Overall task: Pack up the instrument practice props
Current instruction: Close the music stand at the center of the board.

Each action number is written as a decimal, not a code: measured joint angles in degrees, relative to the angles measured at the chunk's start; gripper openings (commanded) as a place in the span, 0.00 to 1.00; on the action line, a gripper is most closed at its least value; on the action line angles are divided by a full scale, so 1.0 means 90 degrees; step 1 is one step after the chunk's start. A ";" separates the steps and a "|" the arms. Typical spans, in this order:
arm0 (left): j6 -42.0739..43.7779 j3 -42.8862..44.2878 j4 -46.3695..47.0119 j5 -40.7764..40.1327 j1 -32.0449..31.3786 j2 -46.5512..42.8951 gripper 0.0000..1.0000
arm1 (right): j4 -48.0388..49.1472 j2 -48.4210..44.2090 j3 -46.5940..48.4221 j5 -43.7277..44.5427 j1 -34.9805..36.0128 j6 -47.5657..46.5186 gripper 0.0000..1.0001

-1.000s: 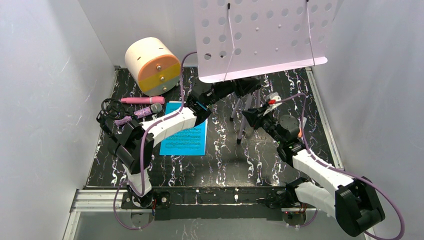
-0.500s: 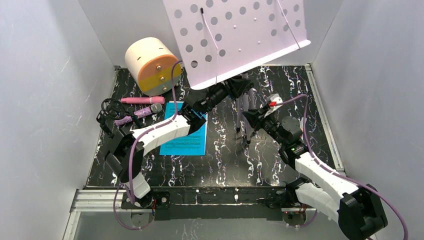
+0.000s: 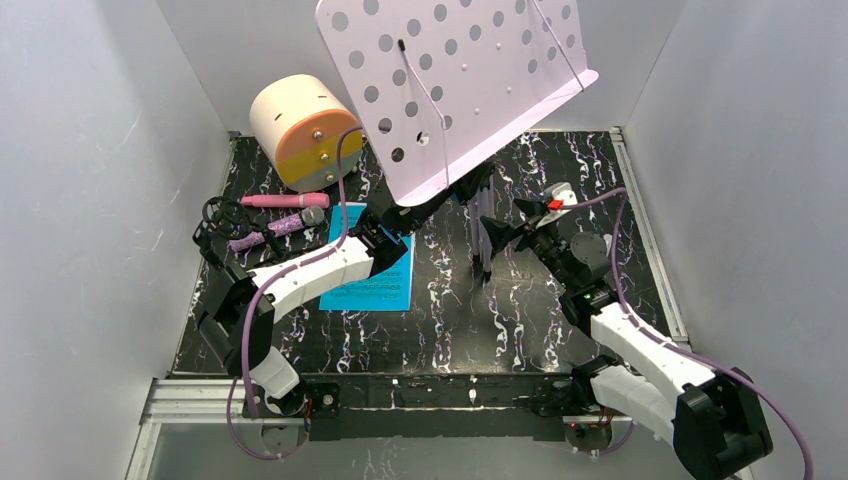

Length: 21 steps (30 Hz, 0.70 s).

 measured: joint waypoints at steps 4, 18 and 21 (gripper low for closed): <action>0.0034 0.0034 -0.0070 0.0017 0.0000 0.0000 0.00 | 0.0194 0.0440 0.0073 -0.0119 0.0000 -0.0080 0.96; -0.0158 0.0238 -0.0240 0.0095 -0.0002 0.0114 0.00 | 0.1571 0.2407 0.0505 -0.0753 0.0000 -0.0049 0.84; -0.0206 0.0287 -0.0255 0.0117 -0.0002 0.0153 0.00 | 0.1739 0.2667 0.0508 -0.0860 0.0000 -0.0024 0.80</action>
